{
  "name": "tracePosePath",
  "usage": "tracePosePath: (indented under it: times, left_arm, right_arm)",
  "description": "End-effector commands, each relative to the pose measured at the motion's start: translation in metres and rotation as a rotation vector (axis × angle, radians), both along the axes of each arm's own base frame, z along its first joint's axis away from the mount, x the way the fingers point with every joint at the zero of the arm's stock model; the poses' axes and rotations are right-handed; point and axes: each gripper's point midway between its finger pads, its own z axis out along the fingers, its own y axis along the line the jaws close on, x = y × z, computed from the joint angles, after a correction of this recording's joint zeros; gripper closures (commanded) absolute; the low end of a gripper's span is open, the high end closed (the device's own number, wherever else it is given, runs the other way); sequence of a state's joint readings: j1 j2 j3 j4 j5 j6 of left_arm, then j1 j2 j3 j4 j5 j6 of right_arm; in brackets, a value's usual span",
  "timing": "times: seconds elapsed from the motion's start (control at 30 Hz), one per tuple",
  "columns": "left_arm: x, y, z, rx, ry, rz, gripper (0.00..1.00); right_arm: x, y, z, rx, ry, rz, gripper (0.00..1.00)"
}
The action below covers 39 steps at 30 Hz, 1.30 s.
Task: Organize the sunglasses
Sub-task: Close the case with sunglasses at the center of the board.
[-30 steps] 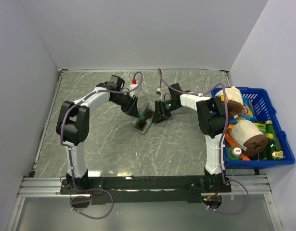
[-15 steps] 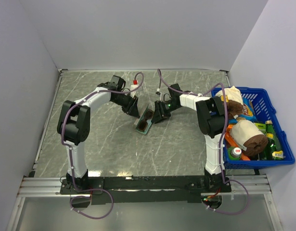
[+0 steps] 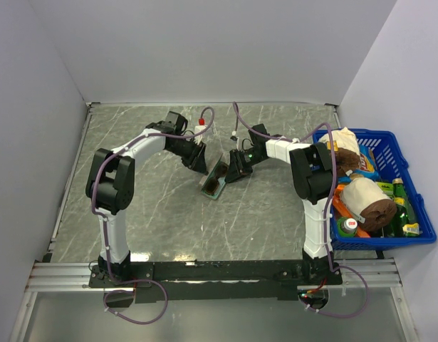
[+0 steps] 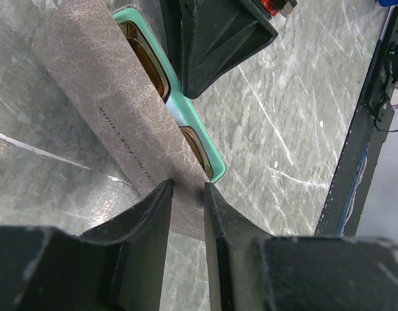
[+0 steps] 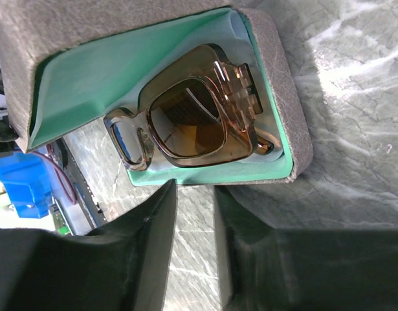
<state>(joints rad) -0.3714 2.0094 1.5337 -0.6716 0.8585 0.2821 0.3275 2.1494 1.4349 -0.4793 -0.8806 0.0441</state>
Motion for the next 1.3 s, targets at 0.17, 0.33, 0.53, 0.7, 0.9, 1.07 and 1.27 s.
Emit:
tracePosePath:
  times: [0.17,0.33,0.53,0.7,0.9,1.07,1.27]
  left_arm:
    - [0.003,-0.008,-0.002,0.023,-0.015,-0.01,0.68]
    - [0.002,-0.008,-0.005,0.032,-0.014,-0.009,0.68]
    - [0.0,-0.009,-0.005,0.036,-0.015,-0.01,0.68]
    - [-0.002,-0.011,-0.008,0.041,-0.009,-0.017,0.68]
    - [-0.003,-0.013,-0.01,0.045,-0.006,-0.019,0.68]
    - [-0.004,-0.014,-0.01,0.049,-0.007,-0.019,0.68]
    - [-0.006,-0.016,-0.013,0.056,-0.002,-0.022,0.68]
  right_arm:
    - [0.002,0.005,-0.002,0.025,-0.006,0.016,0.72]
    - [0.002,0.006,0.0,0.031,-0.004,0.019,0.73]
    - [0.002,0.006,0.0,0.033,-0.007,0.022,0.75]
    - [0.002,0.006,-0.001,0.031,-0.003,0.02,0.75]
    - [0.002,0.006,0.0,0.033,-0.007,0.022,0.75]
    - [0.002,0.006,0.0,0.035,-0.005,0.021,0.75]
    - [0.002,0.005,-0.001,0.031,-0.005,0.019,0.75]
